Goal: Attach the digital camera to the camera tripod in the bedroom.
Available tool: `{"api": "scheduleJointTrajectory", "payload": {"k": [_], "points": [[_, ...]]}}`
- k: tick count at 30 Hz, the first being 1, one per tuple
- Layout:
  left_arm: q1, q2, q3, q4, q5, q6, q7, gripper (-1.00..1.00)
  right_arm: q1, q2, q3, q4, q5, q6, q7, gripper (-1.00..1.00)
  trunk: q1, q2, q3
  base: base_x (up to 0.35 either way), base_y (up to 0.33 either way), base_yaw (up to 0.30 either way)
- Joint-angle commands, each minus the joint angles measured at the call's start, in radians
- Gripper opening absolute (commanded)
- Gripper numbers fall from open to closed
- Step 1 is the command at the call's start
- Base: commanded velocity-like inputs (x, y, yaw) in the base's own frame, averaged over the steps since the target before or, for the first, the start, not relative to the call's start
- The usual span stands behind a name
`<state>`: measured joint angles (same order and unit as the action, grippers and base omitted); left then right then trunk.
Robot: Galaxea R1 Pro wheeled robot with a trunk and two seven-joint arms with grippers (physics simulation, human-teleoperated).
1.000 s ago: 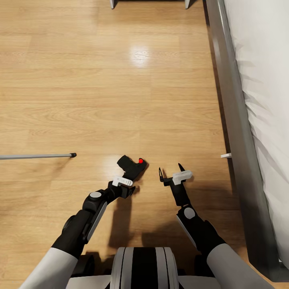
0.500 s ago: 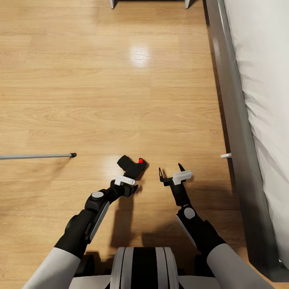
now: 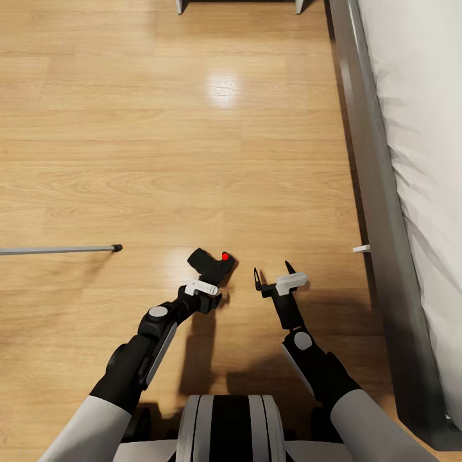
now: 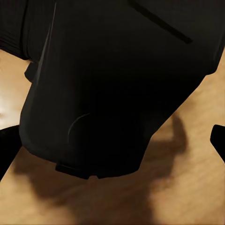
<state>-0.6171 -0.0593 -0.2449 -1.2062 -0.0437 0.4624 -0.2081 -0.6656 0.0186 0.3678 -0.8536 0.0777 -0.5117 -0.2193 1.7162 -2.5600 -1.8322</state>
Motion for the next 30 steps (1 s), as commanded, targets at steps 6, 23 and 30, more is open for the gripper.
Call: {"api": "scheduleJointTrajectory", "payload": {"k": [6, 23, 30], "points": [[0.000, 0.000, 0.001, -0.001, -0.006, 0.005, 0.003, 1.00, -0.001, 0.000, 0.002, 0.001, 0.008, -0.001, -0.009, 1.00, 0.000, 0.000, 0.000, 0.000, 0.000, 0.000], [-0.002, -0.001, 0.001, -0.001, -0.007, 0.005, 0.047, 1.00, 0.000, 0.000, 0.002, 0.001, 0.008, -0.001, -0.009, 1.00, 0.000, 0.000, 0.000, 0.000, 0.000, 0.000], [-0.004, -0.001, 0.001, -0.001, -0.007, 0.005, 0.070, 1.00, -0.001, 0.000, 0.002, 0.001, 0.008, -0.001, -0.009, 1.00, 0.000, 0.000, 0.000, 0.000, 0.000, 0.000]]}}
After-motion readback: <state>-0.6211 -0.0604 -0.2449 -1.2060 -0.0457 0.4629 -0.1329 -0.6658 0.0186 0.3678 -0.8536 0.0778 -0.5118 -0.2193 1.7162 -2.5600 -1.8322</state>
